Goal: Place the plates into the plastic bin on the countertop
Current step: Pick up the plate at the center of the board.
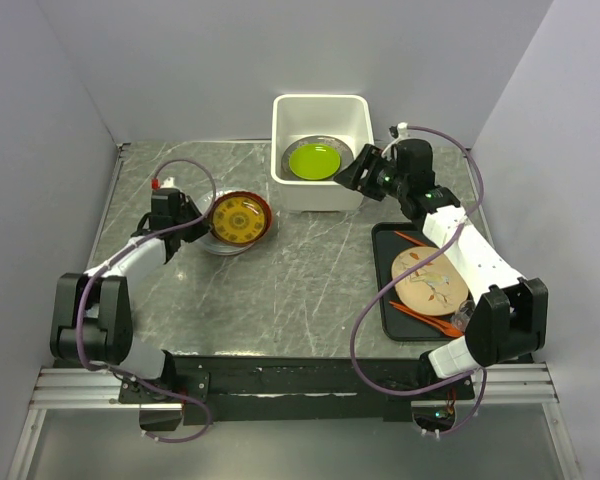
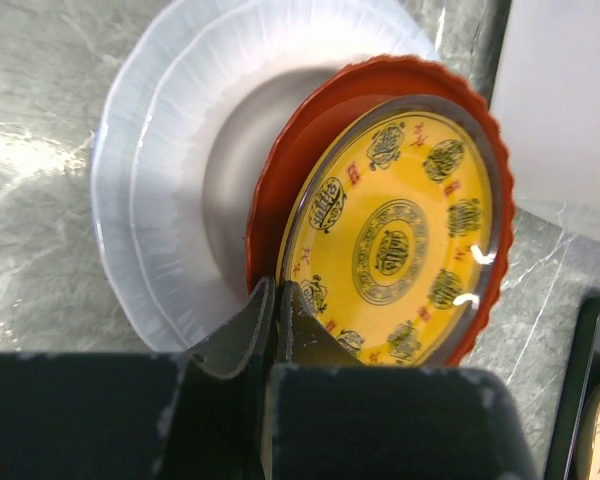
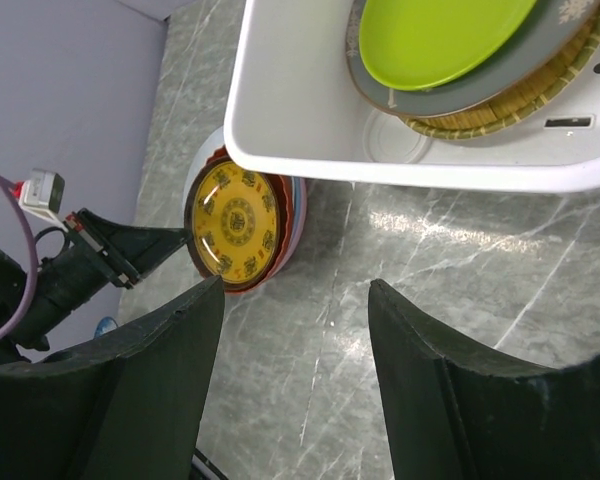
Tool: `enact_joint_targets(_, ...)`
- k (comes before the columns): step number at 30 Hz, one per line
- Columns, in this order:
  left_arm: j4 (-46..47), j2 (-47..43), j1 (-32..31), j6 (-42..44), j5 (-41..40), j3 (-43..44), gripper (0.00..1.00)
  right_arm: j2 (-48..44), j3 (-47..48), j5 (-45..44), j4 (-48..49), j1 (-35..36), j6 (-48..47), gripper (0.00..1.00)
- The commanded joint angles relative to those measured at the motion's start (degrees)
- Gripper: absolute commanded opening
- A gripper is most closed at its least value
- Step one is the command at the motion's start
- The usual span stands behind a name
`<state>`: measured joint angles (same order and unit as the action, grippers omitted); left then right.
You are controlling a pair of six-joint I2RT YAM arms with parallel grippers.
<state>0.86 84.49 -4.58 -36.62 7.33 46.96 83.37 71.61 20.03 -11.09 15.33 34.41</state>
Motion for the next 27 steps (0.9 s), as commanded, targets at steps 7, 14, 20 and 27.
enact_joint_targets(7, -2.27, -9.42, -0.25, 0.06, -3.38, 0.24, 0.01, 2.75, 3.17, 4.84, 3.36, 4.00, -1.54, 0.67)
enact_joint_targets(14, -1.75, -14.87, -0.17, -0.47, -0.58, -0.55, 0.01, 6.36, 4.85, 7.91, 5.72, 6.55, -1.10, 0.68)
enact_joint_targets(20, -1.30, -17.60, -0.17, -1.00, 3.56, -0.64, 0.01, 8.73, 5.55, 10.73, 7.57, 7.26, -0.14, 0.68)
enact_joint_targets(27, 4.23, -16.55, -0.17, -1.78, 13.74, -0.99, 0.01, 8.91, 3.80, 14.33, 10.92, 7.52, 1.36, 0.68)
